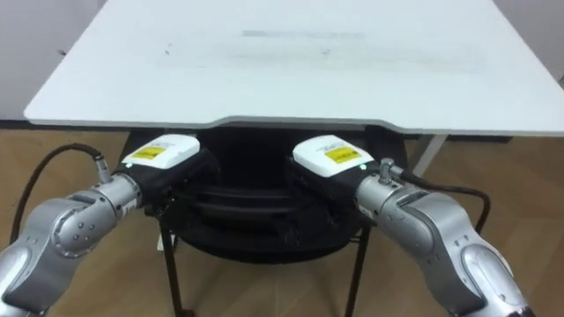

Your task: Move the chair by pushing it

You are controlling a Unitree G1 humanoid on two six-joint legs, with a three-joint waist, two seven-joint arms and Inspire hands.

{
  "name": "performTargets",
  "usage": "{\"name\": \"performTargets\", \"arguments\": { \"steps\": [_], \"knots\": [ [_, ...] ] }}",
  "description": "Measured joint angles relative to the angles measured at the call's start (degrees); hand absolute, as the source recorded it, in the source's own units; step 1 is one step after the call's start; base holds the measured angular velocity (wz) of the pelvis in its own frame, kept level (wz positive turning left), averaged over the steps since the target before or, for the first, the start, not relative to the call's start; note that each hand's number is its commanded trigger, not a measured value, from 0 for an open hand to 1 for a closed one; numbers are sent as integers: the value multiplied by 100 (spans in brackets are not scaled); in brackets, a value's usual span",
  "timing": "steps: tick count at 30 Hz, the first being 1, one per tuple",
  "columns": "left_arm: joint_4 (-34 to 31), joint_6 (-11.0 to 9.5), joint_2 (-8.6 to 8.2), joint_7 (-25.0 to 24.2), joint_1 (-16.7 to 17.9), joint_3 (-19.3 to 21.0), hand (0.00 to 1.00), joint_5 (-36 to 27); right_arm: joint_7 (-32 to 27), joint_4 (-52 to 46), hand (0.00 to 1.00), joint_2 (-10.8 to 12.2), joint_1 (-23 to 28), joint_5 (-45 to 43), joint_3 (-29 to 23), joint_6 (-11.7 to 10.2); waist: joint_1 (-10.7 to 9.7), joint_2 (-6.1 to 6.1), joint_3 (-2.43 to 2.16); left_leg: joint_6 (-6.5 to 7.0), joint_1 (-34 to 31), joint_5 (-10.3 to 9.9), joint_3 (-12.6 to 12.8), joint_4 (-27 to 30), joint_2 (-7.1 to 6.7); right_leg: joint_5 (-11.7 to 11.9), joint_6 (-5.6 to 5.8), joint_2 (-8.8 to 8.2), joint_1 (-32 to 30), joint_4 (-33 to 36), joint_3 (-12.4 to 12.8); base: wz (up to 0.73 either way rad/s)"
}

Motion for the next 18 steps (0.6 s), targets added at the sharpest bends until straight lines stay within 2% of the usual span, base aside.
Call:
{"name": "performTargets", "arguments": {
  "steps": [3,6,7,8,10,14,15,18],
  "knots": [
    [-43,43,15,-66,-5,37,100,69,32,-54,100,1,6,-3,-48,23,-42,3,2,60,46,-66,140,11,2,-10,42,-44,-13,37,94,-23],
    [-43,59,8,-75,-9,112,100,73,11,-100,100,0,8,-43,-78,7,-29,15,6,125,85,-165,404,54,26,-58,98,-145,-161,265,168,-44],
    [-41,84,7,-77,-8,139,100,76,9,-137,100,8,10,-121,-78,-23,-3,20,10,148,134,-212,541,48,45,-69,119,-192,-216,361,141,-71],
    [-40,121,7,-89,-7,149,100,75,-40,-136,100,24,10,-136,-78,-14,114,33,15,170,198,-261,746,35,92,-60,136,-240,-291,471,86,-81],
    [-44,122,-7,-95,-4,192,100,82,-155,-89,100,33,9,-138,-100,-6,225,70,25,200,227,-354,1019,55,192,-21,182,-297,-334,436,-156,-85],
    [-44,153,-62,-73,-6,316,100,176,-373,-77,100,55,10,-259,-95,77,414,221,41,250,280,-441,1541,-1,397,276,235,-253,-447,167,-273,-72],
    [-44,153,-62,-56,-6,337,100,176,-408,-78,100,55,10,-263,-100,101,416,249,53,260,279,-447,1589,-1,426,328,244,-254,-459,136,-316,-55],
    [-48,194,-62,43,18,364,100,176,-511,-60,100,52,35,-313,-172,185,326,268,46,314,281,-430,1702,-101,410,429,292,-260,-491,16,-368,-19]
  ]
}}
